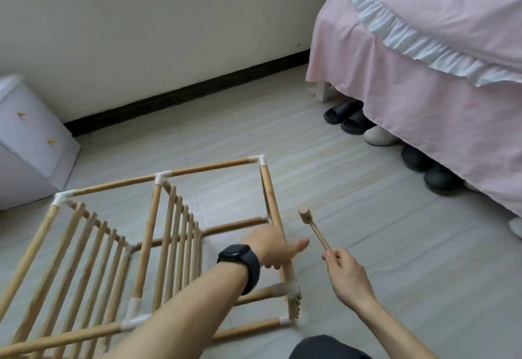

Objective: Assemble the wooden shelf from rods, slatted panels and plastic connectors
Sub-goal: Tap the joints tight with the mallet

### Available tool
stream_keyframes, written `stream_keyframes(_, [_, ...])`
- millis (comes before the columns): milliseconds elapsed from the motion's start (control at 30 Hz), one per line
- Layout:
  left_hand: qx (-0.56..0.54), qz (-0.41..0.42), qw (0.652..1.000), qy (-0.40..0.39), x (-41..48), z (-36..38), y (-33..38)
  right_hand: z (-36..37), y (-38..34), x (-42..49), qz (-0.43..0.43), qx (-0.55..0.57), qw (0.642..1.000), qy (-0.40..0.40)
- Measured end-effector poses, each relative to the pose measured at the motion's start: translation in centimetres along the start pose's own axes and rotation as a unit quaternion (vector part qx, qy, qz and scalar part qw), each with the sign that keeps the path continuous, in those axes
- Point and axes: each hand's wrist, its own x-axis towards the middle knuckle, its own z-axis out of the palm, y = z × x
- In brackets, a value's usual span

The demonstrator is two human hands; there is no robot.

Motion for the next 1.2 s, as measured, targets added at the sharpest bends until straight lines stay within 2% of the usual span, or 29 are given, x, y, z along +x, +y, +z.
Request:
stream_keyframes(133, [-0.111, -0.027, 0.992, 0.050, 0.0, 0.3, 1.0, -0.6, 0.8, -0.4, 0.005, 0.014, 1.000, 0.001])
stream_keyframes(333, [-0.231, -0.017, 0.954, 0.192, -2.0, -8.6, 0.6, -1.4, -0.9, -0.6, -0.030, 0.045, 0.998, 0.022])
stream_keyframes(433, [-0.351, 0.016, 0.907, 0.234, -4.5, -14.8, -0.2, -2.0, -4.4, -0.4, -0.107, 0.070, 0.989, 0.075])
stream_keyframes(567, [-0.497, 0.081, 0.824, 0.258, -8.9, -21.4, -2.2, -3.0, -10.9, 0.3, -0.200, 0.130, 0.961, 0.139])
stream_keyframes(667, [-0.565, 0.115, 0.771, 0.268, -11.5, -23.5, -4.6, -4.0, -15.9, 0.7, -0.256, 0.141, 0.941, 0.173])
stream_keyframes(800, [-0.625, 0.111, 0.716, 0.290, -13.7, -23.0, -8.4, -4.8, -21.3, 1.0, -0.359, 0.106, 0.898, 0.232])
stream_keyframes(967, [-0.696, 0.085, 0.633, 0.328, -15.3, -19.8, -13.1, -4.1, -25.7, 0.5, -0.453, 0.055, 0.868, 0.194])
stream_keyframes(1200, [-0.748, 0.004, 0.577, 0.327, -17.0, -15.5, -20.1, -0.4, -28.8, -0.9, -0.524, -0.075, 0.839, 0.121])
